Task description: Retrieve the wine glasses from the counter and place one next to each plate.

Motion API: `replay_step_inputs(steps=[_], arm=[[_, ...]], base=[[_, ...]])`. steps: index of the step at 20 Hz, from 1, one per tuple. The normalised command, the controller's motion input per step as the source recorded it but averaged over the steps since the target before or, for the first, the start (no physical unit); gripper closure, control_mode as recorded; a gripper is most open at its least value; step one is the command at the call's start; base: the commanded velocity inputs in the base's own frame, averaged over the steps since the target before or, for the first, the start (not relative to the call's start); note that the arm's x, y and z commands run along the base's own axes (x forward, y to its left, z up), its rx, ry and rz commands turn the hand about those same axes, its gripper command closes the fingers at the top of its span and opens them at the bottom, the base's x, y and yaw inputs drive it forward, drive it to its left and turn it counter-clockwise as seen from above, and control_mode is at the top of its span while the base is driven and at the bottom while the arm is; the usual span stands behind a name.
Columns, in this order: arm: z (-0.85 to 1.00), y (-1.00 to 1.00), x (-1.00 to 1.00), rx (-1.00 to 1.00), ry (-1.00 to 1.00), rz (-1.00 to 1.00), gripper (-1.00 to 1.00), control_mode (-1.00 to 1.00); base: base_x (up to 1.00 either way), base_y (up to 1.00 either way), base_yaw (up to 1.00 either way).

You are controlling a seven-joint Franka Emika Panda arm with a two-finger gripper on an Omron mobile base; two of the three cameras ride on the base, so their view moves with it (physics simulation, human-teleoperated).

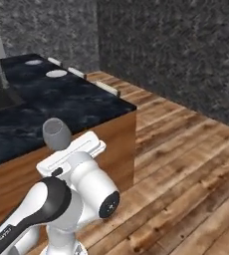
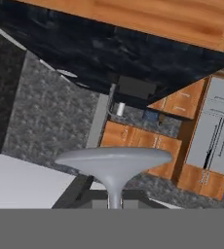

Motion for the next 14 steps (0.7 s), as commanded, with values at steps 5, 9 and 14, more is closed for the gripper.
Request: replay_step_inputs(steps=[5, 9, 14], arm=[[0.00, 0.00, 0.00, 0.00, 0.00, 0.00, 1.00, 1.00], [0.00, 0.00, 0.00, 0.00, 0.00, 0.00, 1.00, 1.00], [0.00, 0.00, 0.00, 0.00, 0.00, 0.00, 1.00, 1.00]], base=[[0.18, 0.00, 1.00], [0.00, 0.00, 1.00], [-0.06, -0.19, 0.96]])
